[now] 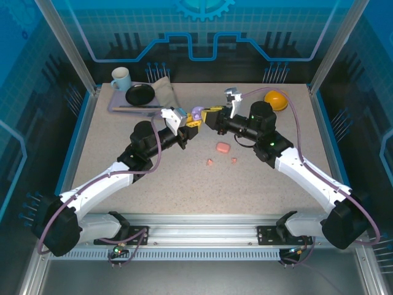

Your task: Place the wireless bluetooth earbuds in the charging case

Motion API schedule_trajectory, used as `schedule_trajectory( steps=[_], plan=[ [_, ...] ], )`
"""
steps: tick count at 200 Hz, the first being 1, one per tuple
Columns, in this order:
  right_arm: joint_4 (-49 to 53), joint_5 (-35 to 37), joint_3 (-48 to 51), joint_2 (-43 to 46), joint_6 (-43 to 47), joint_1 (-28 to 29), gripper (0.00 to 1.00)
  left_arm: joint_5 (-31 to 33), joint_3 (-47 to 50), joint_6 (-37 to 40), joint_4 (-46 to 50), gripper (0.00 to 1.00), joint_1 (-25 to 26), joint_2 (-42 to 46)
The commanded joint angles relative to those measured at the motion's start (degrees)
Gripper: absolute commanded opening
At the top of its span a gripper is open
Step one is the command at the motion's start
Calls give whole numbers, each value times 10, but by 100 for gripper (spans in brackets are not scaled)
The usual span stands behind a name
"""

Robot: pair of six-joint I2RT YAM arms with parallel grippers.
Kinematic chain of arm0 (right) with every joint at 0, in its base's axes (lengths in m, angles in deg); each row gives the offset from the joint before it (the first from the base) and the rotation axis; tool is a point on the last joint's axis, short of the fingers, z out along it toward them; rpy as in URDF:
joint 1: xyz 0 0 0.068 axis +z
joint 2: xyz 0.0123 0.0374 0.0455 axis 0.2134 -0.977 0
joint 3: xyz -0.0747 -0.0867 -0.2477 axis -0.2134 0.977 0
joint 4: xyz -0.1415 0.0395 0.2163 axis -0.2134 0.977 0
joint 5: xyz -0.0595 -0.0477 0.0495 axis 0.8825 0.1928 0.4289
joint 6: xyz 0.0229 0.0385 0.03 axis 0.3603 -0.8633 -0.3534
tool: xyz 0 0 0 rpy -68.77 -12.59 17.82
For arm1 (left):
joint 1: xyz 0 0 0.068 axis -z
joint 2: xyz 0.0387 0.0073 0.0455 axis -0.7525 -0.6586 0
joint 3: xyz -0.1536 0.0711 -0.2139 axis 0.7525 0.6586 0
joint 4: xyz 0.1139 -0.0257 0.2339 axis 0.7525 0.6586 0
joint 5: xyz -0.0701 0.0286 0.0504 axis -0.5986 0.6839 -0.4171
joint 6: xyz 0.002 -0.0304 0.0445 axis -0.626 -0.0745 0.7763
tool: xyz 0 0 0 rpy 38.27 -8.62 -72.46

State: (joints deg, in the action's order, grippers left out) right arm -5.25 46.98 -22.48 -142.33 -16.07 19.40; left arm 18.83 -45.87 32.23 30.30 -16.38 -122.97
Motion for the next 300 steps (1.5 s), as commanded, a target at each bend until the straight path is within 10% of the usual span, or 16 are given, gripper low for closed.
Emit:
schedule_trajectory(
  steps=[1, 94, 179, 300],
  plan=[
    [29, 14, 7, 11, 12, -7, 29, -10, -10, -6, -32, 0, -2, 15],
    [71, 36, -40, 40, -19, -44, 69, -11, 0, -1, -27, 0, -3, 16],
    [591, -1, -478, -232, 27, -56, 68, -21, 10, 46, 10, 0, -2, 8],
    [657, 37, -485, -290, 54, -18, 63, -56, 3, 55, 44, 0, -2, -13]
  ],
)
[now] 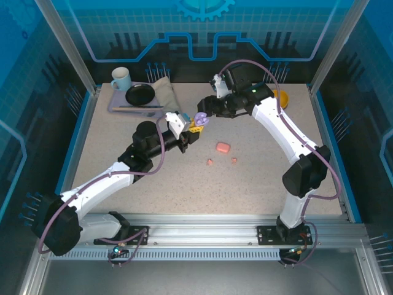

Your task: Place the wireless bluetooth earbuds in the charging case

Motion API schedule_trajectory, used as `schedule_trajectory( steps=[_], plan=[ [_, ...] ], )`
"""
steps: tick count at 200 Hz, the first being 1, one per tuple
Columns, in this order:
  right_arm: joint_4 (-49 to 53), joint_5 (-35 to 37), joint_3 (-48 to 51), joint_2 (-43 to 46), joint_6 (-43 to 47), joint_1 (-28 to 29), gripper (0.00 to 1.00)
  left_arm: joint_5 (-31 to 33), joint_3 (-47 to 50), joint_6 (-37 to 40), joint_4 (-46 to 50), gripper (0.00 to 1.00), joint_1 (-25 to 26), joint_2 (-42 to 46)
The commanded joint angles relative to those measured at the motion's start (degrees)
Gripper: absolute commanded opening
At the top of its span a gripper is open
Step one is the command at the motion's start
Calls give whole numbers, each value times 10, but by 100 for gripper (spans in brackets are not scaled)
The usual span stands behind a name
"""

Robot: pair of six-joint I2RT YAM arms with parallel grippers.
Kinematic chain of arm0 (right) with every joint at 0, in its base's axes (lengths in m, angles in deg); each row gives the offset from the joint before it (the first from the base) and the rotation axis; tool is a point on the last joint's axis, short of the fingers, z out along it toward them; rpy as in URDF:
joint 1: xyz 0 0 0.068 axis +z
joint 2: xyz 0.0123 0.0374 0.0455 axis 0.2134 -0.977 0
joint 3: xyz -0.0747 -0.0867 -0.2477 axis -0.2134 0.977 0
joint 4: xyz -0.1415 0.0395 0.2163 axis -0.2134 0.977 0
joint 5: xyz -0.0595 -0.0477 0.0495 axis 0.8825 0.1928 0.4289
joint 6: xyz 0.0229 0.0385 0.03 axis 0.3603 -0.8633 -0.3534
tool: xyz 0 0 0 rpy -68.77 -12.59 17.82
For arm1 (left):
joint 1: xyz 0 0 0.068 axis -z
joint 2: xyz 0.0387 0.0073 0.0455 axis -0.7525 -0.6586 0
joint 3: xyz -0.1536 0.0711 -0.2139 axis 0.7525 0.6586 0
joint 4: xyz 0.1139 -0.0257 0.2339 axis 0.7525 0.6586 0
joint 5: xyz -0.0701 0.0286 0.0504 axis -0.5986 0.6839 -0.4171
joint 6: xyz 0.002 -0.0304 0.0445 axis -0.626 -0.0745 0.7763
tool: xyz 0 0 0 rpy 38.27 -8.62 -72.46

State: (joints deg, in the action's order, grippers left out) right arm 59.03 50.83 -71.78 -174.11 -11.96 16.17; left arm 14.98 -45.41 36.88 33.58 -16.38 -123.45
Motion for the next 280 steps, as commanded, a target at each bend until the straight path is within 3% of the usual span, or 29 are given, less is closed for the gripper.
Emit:
schedule_trajectory(
  steps=[1, 44, 93, 146, 209, 242, 280],
  plan=[
    [14, -2, 9, 28, 12, 15, 63, -17, -2, 8, 12, 0, -2, -8],
    [-2, 27, 32, 61, 42, 39, 61, -17, -9, 0, 28, 0, -3, -19],
    [-18, 145, 102, 143, 93, 99, 60, -12, -19, -17, 26, 0, -7, -40],
    [-42, 211, 180, 207, 89, 122, 60, -15, -26, -25, 23, 0, -11, -56],
    [-76, 224, 237, 224, 2, 34, 65, -1, -30, -45, 34, 0, -18, -73],
    [-111, 199, 300, 231, -46, -21, 65, 15, -32, -94, 43, 0, -27, -113],
    [-131, 192, 354, 237, -72, -38, 65, 19, -49, -159, 86, 0, -30, -177]
  ],
)
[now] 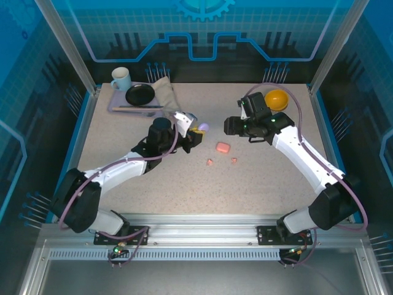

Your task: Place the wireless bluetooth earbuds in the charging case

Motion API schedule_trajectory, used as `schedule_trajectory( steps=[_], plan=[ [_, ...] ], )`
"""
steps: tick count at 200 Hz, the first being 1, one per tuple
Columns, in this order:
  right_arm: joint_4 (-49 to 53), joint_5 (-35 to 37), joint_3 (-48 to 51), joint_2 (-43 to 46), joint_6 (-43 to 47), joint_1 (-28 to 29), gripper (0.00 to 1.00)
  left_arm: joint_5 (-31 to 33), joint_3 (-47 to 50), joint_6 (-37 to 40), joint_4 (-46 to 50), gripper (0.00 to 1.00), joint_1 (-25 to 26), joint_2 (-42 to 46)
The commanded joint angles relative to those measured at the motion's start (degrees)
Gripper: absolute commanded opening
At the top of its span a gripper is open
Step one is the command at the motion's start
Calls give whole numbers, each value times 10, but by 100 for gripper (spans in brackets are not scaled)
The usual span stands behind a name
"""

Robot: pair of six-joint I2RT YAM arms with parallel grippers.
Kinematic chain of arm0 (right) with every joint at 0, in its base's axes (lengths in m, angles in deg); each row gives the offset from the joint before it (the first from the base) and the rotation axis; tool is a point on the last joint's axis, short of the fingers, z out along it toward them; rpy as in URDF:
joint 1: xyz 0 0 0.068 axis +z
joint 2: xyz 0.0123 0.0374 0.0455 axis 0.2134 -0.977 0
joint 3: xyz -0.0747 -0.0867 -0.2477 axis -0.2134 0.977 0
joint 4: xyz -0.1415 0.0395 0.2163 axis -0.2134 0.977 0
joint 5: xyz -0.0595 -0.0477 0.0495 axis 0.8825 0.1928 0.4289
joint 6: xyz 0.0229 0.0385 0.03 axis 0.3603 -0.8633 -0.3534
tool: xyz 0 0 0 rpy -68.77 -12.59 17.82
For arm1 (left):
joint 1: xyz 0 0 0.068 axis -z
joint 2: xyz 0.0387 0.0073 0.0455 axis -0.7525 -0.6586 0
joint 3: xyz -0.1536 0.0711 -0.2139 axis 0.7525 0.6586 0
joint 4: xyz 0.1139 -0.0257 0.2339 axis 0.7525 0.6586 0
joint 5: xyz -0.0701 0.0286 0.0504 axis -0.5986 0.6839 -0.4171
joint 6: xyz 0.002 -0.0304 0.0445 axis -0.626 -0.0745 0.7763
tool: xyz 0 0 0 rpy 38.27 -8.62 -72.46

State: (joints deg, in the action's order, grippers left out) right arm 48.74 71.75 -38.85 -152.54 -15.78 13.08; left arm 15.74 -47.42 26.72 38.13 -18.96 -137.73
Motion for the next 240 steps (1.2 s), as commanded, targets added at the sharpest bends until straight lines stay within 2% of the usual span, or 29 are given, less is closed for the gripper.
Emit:
schedule_trajectory(
  steps=[1, 29, 67, 104, 136, 168, 191, 199, 219, 221, 224, 240],
  plan=[
    [-29, -17, 26, 21, -34, -8, 65, 11, -30, -59, 44, 0, -4, -35],
    [-34, -22, 50, 22, -44, -12, 65, 2, -80, -133, 148, 0, -20, -99],
    [-41, -30, 69, 19, -60, -12, 65, -73, -160, -197, 292, 0, -59, -198],
    [-42, -30, 78, 17, -68, -12, 65, -136, -190, -213, 355, 0, -88, -259],
    [-44, -28, 85, 10, -75, -12, 65, -152, -212, -208, 407, 9, -105, -287],
    [-45, -21, 91, -4, -87, -11, 67, -142, -231, -200, 451, 26, -122, -307],
    [-42, -8, 93, -14, -100, -9, 71, -130, -236, -199, 466, 38, -138, -310],
    [-39, -1, 92, -17, -104, -9, 74, -123, -238, -198, 473, 53, -145, -309],
    [-27, 19, 84, -29, -118, -5, 79, -106, -249, -197, 486, 63, -162, -300],
    [-25, 21, 82, -30, -120, -4, 80, -103, -251, -197, 488, 72, -164, -299],
    [-22, 27, 80, -34, -122, -3, 80, -100, -253, -197, 490, 78, -167, -297],
    [-7, 47, 63, -54, -138, 2, 83, -85, -266, -199, 499, 87, -182, -284]
  ],
)
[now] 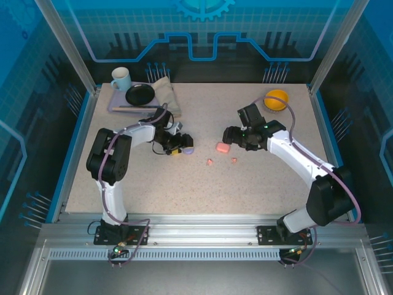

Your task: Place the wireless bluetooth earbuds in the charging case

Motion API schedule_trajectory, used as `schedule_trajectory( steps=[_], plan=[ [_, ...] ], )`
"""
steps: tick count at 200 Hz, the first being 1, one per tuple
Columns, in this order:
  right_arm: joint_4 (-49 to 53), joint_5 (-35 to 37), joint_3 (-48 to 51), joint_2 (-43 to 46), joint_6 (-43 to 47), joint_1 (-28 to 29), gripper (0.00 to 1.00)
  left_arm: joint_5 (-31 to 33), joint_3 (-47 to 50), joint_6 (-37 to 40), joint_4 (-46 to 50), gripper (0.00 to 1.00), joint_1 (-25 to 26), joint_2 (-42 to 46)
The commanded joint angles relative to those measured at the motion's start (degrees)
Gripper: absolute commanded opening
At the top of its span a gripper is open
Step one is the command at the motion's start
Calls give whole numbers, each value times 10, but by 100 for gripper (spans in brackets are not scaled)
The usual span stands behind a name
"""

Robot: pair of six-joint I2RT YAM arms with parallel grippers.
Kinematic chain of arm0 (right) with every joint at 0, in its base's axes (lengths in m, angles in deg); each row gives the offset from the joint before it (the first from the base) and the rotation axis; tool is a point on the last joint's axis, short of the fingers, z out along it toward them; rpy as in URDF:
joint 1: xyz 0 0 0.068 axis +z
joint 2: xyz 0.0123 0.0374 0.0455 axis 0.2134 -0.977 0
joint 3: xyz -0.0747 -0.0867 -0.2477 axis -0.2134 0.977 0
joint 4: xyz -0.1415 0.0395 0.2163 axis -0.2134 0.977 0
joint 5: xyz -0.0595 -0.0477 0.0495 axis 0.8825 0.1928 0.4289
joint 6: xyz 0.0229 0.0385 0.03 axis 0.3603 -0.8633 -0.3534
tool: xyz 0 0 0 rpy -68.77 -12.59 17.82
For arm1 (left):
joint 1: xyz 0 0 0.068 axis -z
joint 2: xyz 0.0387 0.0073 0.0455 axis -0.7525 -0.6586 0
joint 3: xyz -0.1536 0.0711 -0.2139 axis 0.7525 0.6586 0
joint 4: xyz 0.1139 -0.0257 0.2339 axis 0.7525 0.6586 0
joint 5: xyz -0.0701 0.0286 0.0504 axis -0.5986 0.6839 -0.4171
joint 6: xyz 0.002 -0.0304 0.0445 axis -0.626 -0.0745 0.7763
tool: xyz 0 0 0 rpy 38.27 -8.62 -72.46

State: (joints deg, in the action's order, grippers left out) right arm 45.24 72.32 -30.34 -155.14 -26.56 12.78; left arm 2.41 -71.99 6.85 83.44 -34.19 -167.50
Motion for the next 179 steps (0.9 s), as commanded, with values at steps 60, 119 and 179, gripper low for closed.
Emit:
schedule_trajectory(
  steps=[60, 119, 179],
  plan=[
    [112, 119, -164, -190, -87, 40, 87, 83, -45, -13, 69, 99, -54, 121],
    [163, 121, -277, -310, -103, 46, 88, 146, 100, -132, -32, 99, -53, 338],
    [197, 124, -321, -368, -131, 58, 88, 158, 149, -156, -52, 99, -52, 419]
  ],
)
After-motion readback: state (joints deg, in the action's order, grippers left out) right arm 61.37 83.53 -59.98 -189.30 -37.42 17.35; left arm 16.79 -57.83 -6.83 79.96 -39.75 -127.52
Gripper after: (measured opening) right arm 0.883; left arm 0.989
